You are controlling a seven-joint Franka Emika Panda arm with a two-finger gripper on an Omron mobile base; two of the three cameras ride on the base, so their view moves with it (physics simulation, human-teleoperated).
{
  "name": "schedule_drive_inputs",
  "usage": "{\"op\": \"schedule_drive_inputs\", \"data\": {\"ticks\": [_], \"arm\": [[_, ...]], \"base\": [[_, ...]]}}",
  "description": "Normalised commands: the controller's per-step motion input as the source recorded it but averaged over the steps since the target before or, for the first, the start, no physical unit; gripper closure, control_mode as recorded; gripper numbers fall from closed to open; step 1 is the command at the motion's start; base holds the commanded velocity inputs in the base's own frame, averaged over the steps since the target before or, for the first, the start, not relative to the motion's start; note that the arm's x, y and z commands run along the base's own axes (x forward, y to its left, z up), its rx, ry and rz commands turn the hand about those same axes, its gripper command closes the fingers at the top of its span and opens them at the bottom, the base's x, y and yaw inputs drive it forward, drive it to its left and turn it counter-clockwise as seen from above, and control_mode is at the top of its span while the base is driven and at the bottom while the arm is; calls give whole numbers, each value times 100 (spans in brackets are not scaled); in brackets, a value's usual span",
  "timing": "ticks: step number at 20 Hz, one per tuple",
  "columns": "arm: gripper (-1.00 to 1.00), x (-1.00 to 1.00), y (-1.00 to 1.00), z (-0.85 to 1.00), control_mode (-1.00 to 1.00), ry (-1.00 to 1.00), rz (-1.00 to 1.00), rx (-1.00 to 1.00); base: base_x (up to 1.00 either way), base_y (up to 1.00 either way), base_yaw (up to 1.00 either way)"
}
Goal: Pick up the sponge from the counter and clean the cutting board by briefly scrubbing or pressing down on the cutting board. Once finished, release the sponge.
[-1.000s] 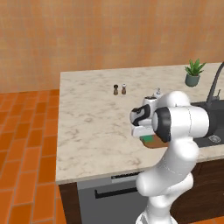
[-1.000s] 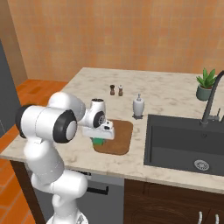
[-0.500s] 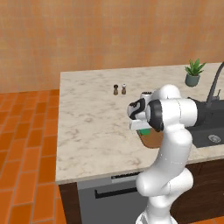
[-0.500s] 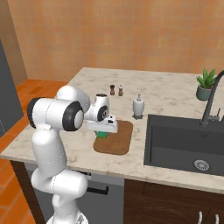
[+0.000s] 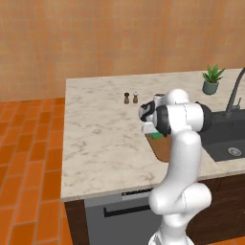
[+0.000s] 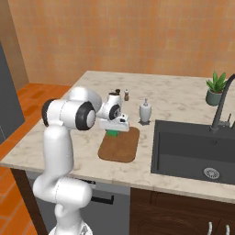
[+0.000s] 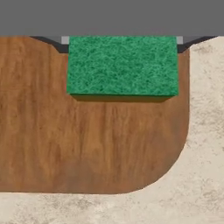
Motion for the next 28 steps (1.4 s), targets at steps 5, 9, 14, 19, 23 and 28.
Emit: {"op": "schedule_drive_inputs", "data": {"ticks": [5, 9, 14, 19, 23, 28], "arm": [[100, 66, -26, -15, -100, 1, 0, 0], [100, 22, -34, -60, -100, 0, 0, 0], [100, -51, -28, -89, -100, 0, 0, -1], [100, -100, -27, -61, -100, -6, 0, 0], [100, -100, -32, -51, -100, -2, 0, 0], [100, -100, -29, -42, -100, 0, 0, -1]], "base": [[0, 0, 0], [0, 0, 0], [0, 0, 0], [0, 0, 0], [0, 0, 0], [0, 0, 0]]}}
